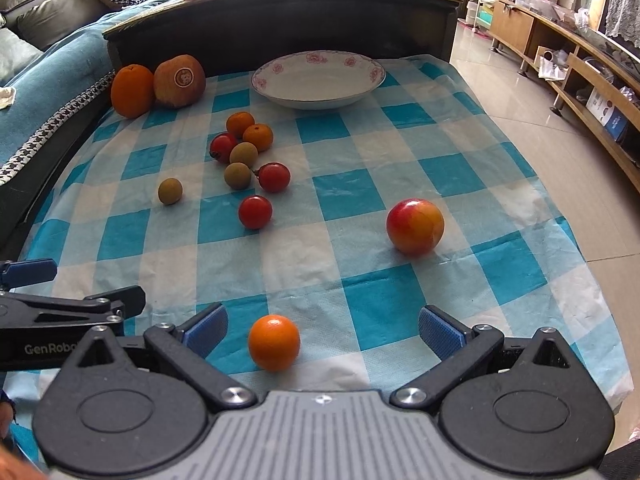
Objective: Organize fruits
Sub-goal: 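Grasp the small orange with the right gripper while the left gripper approaches a longan, then grasp the longan with the left gripper while the right gripper holds the orange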
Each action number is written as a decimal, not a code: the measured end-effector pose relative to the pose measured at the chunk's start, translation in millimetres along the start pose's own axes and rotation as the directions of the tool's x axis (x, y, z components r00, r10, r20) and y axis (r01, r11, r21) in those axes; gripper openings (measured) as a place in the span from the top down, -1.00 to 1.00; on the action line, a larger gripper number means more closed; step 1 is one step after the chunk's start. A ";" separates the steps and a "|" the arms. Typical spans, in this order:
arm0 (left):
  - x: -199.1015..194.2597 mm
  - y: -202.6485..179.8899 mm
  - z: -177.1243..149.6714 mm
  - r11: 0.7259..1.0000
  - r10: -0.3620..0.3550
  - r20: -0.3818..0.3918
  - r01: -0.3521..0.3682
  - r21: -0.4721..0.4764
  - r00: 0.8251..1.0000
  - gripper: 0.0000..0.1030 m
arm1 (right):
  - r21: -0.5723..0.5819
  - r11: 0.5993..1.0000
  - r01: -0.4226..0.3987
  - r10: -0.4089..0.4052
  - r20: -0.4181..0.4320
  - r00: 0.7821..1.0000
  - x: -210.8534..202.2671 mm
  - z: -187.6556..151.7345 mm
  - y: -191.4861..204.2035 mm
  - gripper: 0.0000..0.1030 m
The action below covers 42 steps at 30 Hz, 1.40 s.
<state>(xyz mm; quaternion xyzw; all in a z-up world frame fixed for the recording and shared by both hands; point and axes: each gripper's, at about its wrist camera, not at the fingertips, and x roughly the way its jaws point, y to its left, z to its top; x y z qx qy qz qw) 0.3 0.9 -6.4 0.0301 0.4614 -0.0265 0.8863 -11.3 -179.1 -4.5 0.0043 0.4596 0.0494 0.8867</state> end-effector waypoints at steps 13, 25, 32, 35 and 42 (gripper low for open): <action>3.5 -1.0 0.5 1.000 0.008 -0.009 -0.008 0.013 1.000 -1.00 | -0.023 0.999 -0.033 0.033 -0.030 0.999 5.9 -2.5 4.2 -0.75; 8.0 -0.6 0.2 1.000 -0.002 -0.017 0.002 0.023 1.000 -1.00 | -0.020 0.994 -0.104 0.101 -0.104 0.989 20.4 -7.3 4.8 -0.02; 8.1 6.7 12.1 1.000 -0.010 0.020 0.009 0.020 1.000 -0.99 | -0.046 0.991 -0.127 0.121 -0.114 0.986 22.7 -6.5 7.4 0.32; 12.5 10.0 22.1 1.000 -0.009 0.025 0.009 0.023 1.000 -0.91 | -0.072 0.989 -0.131 0.123 -0.107 0.987 21.2 -5.3 9.7 0.32; 39.7 12.6 49.6 0.996 -0.050 0.007 0.049 0.069 0.999 -0.42 | -0.088 0.983 -0.158 0.150 -0.088 0.985 19.5 3.0 9.4 0.32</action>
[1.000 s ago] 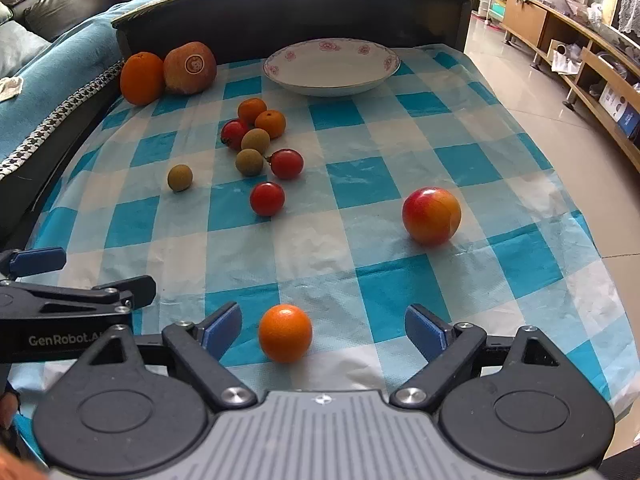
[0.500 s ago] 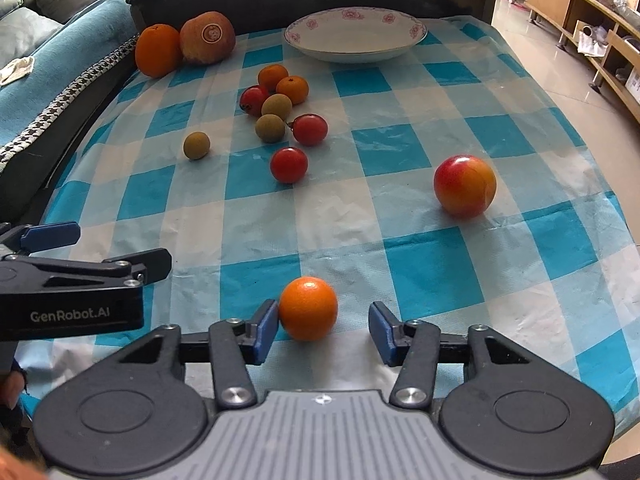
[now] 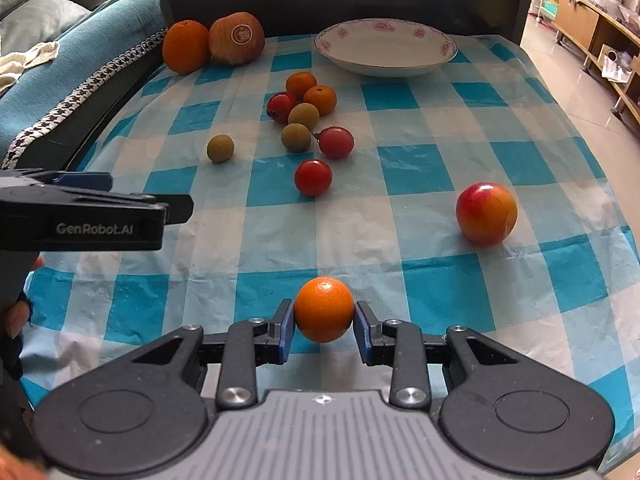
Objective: Organize fruits
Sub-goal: 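Grasp the longan with the left gripper while the right gripper holds the orange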
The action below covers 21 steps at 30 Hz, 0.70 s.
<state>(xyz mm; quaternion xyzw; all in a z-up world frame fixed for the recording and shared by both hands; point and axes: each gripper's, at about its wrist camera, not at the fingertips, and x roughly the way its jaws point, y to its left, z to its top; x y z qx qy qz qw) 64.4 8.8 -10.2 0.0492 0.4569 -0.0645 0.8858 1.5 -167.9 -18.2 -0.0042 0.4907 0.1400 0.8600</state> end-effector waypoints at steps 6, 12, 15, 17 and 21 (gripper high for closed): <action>20.0 -2.6 14.0 0.999 -0.020 -0.005 0.021 0.042 1.000 -0.28 | 0.027 0.999 -0.037 0.037 -0.004 0.999 3.2 11.6 -3.8 0.32; 41.0 -1.6 21.7 0.998 -0.034 -0.034 0.036 0.051 0.999 -0.14 | 0.035 0.997 -0.070 0.070 -0.014 0.997 12.5 22.1 -5.0 0.32; 43.4 -2.3 22.8 0.998 -0.042 -0.024 0.043 0.053 0.999 -0.10 | 0.044 0.996 -0.083 0.084 -0.020 0.996 16.8 27.1 -6.9 0.32; 43.1 -3.6 23.5 0.997 -0.054 -0.018 0.055 0.059 0.998 -0.02 | 0.053 0.995 -0.089 0.091 -0.023 0.996 19.2 29.9 -9.2 0.32; 40.9 -3.3 22.7 0.994 -0.098 -0.019 0.099 0.053 0.995 0.26 | 0.065 0.994 -0.092 0.094 -0.029 0.995 23.6 34.0 -13.3 0.32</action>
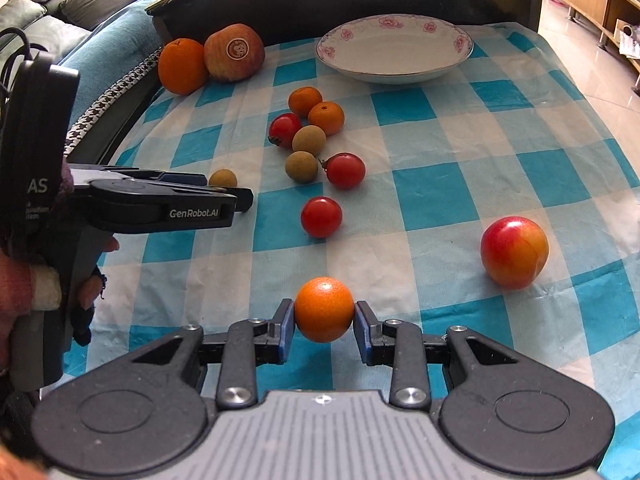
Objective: Organize fruits
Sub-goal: 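Grasp the longan with the left gripper while the right gripper holds the orange, then carry both fruits over the white bowl and open both grippers to drop them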
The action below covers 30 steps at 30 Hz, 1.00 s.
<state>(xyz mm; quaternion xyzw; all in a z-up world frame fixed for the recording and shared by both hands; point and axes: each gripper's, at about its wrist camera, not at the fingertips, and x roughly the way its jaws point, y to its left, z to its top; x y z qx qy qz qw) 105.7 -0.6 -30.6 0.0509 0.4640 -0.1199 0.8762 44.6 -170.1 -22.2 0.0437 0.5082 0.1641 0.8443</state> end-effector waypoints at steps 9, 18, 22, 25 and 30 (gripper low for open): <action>-0.5 -4.7 -0.5 1.000 -0.002 0.000 0.002 0.011 1.000 0.37 | 0.011 1.000 0.000 0.000 0.006 1.000 1.0 8.7 -4.3 0.32; 5.0 -10.4 3.3 0.999 0.012 0.001 -0.012 0.033 1.000 0.35 | 0.003 1.000 0.021 -0.021 0.026 0.999 0.5 20.0 -6.2 0.32; 4.1 -11.6 2.2 0.999 0.015 -0.002 -0.014 0.047 1.000 0.35 | -0.005 1.000 0.029 -0.028 0.042 0.999 -1.2 27.6 -6.8 0.32; 3.2 -14.2 2.6 0.998 0.021 -0.011 -0.020 0.055 1.000 0.39 | -0.001 0.999 0.032 -0.032 0.048 0.998 -0.8 31.6 -9.6 0.32; -3.2 -20.7 3.7 0.998 0.031 -0.020 -0.030 0.062 0.999 0.40 | -0.008 1.000 0.027 -0.026 0.057 0.998 -2.4 36.6 -9.9 0.32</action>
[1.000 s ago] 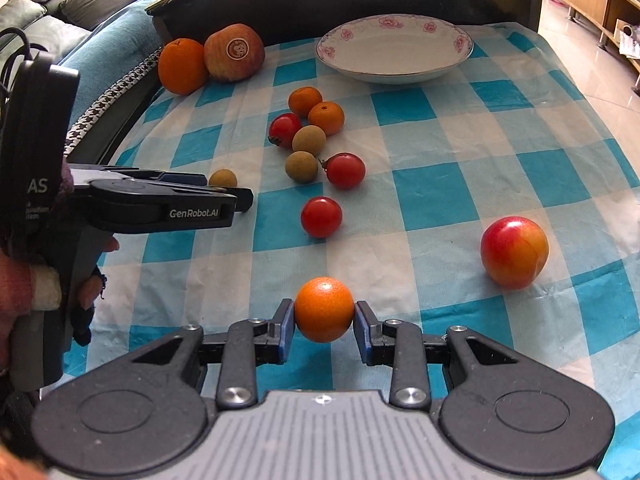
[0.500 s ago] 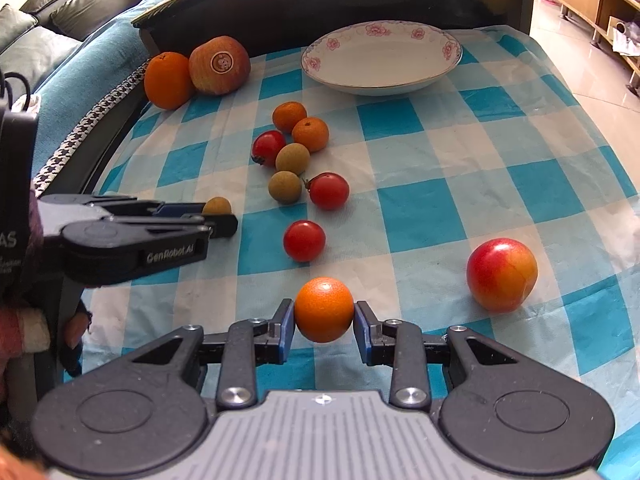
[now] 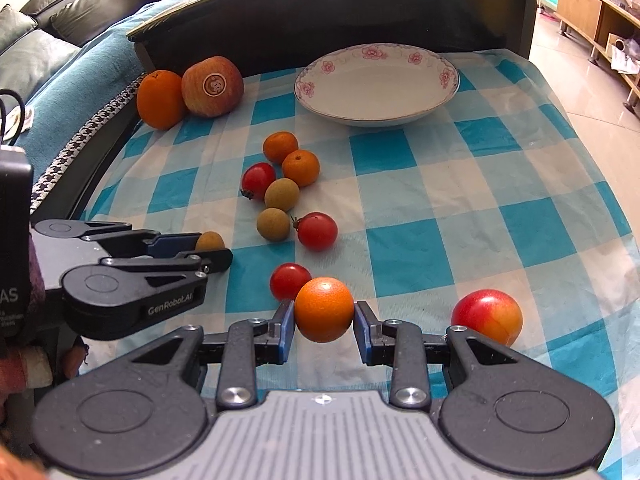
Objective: Organize fruits
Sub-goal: 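Carry both fruits over the white bowl and open both grippers to drop them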
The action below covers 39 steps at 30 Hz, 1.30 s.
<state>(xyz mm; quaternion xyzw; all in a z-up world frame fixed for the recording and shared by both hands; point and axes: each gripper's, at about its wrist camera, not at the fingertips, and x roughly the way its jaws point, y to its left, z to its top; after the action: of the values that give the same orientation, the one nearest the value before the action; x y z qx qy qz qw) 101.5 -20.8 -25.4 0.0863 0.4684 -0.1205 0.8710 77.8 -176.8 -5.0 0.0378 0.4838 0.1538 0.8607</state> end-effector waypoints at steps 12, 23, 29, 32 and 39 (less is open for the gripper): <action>-21.8 -5.9 42.5 0.998 -0.059 0.099 0.059 0.004 0.993 0.40 | 0.003 1.000 0.010 -0.010 0.112 0.994 -28.5 29.0 -6.8 0.32; 12.0 -1.7 96.2 0.996 -0.091 0.127 0.093 -0.010 0.988 0.39 | -0.016 0.998 0.053 -0.051 0.114 0.992 4.0 82.3 -20.8 0.32; 32.6 -2.9 119.5 0.996 -0.091 0.127 0.093 -0.007 0.988 0.39 | -0.008 0.997 0.078 -0.076 0.121 0.990 27.5 117.8 -33.9 0.32; 43.3 -6.7 128.6 0.997 -0.083 0.122 0.083 0.008 0.989 0.39 | -0.010 0.996 0.091 -0.089 0.127 0.988 38.2 131.4 -42.6 0.32; 61.1 -7.3 140.4 0.997 -0.075 0.111 0.072 0.029 0.991 0.40 | 0.007 0.993 0.118 -0.118 0.100 0.988 65.5 147.3 -64.5 0.32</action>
<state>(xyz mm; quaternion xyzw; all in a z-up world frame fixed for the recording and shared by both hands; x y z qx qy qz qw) 243.6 -72.6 0.0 0.0730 0.4200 -0.1629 0.8898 248.7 -206.0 5.3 0.0169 0.4416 0.1002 0.8915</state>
